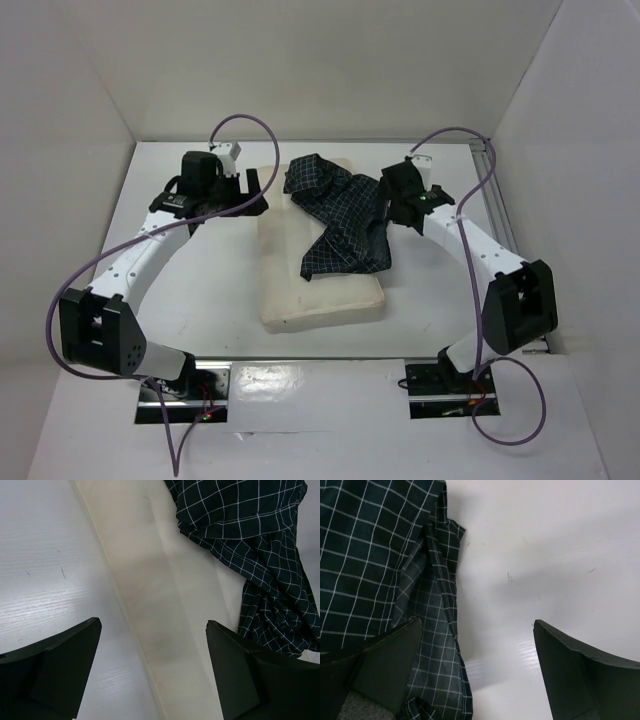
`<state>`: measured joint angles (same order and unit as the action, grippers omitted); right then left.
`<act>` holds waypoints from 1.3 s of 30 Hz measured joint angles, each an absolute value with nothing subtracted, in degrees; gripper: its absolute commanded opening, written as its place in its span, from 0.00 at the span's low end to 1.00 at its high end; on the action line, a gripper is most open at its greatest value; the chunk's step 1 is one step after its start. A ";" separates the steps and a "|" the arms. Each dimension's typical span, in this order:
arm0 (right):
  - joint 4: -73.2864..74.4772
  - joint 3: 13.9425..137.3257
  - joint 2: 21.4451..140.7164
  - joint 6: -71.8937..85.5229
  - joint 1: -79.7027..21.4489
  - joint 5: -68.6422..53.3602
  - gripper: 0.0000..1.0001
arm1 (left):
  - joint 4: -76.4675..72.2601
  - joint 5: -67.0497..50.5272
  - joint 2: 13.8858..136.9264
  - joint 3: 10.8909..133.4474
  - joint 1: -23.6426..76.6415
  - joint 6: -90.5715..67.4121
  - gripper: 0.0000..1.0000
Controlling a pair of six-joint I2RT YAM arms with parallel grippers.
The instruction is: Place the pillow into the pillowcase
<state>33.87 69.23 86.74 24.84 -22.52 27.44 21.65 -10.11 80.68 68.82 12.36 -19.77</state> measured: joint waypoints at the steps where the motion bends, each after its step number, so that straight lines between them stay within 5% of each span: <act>1: 33.30 68.66 86.19 24.91 -22.61 27.18 1.00 | 21.67 -10.31 80.66 68.82 12.36 -19.75 1.00; 15: 29.47 67.07 81.56 24.25 -24.99 14.15 1.00 | 22.85 -11.90 83.40 79.68 16.43 -19.70 1.00; 27: 27.59 65.43 77.89 23.11 -28.23 4.34 1.00 | 25.56 -6.63 101.16 95.50 25.28 -19.66 1.00; 31: 26.17 65.06 81.52 23.31 -31.27 2.87 0.91 | 27.46 -1.74 109.08 101.08 25.93 -19.84 1.00; 32: 25.69 64.82 82.89 23.40 -31.97 2.83 0.80 | 27.68 -0.36 110.76 102.04 25.93 -19.86 1.00; 33: 25.32 64.47 83.96 23.31 -32.40 2.81 0.74 | 27.97 0.47 111.90 102.59 25.93 -19.86 0.97; 34: 25.19 64.14 85.12 23.55 -32.84 2.98 0.62 | 28.51 1.41 113.16 103.39 25.93 -19.86 0.78; 35: 25.19 63.88 86.11 23.44 -33.12 3.20 0.49 | 28.95 1.85 114.02 104.09 25.91 -20.25 0.55; 36: 25.10 63.48 87.00 23.53 -33.36 3.62 0.20 | 29.85 2.31 115.00 105.36 25.80 -20.58 0.30; 37: 25.12 63.18 87.57 23.59 -33.61 4.05 0.05 | 30.30 2.28 115.59 106.41 25.56 -20.62 0.00; 39: 25.17 62.76 87.79 24.53 -33.63 5.45 0.00 | 30.70 2.11 115.96 107.90 25.12 -20.58 0.00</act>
<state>25.17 62.76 87.79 24.53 -33.63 5.45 30.70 2.11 115.96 107.90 25.12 -20.58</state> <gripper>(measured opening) 0.060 0.072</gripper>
